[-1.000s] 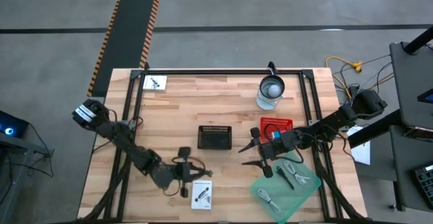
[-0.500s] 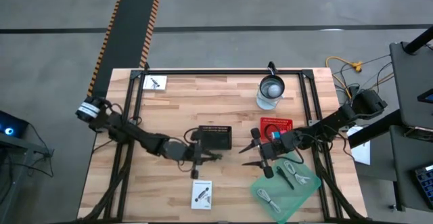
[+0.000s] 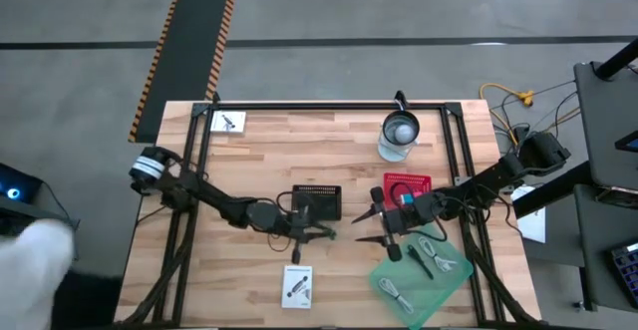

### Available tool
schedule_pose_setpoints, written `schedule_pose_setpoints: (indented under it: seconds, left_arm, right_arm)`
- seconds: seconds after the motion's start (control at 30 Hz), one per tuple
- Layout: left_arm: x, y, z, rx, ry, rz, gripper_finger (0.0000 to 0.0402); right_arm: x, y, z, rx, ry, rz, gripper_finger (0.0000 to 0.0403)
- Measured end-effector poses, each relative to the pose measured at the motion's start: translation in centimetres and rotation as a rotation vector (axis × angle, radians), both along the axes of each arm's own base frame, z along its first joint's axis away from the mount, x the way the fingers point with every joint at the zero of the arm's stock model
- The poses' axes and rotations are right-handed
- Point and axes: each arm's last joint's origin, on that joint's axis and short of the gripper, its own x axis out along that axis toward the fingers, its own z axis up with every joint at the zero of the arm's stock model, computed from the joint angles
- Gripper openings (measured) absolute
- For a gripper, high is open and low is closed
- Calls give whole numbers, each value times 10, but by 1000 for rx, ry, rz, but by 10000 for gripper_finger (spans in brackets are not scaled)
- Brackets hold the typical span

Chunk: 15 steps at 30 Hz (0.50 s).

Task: Pick and place items into bin
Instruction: Put the green charger cable into the blue bin

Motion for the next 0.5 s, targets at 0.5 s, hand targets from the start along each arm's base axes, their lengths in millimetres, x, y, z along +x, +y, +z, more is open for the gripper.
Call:
schedule_pose_setpoints:
  seconds: [0.5]
  left_arm:
    - [42,13,-4,-1,-17,-33,8]
  right_arm:
    - [0,-1,-1,-21,0,-21,199]
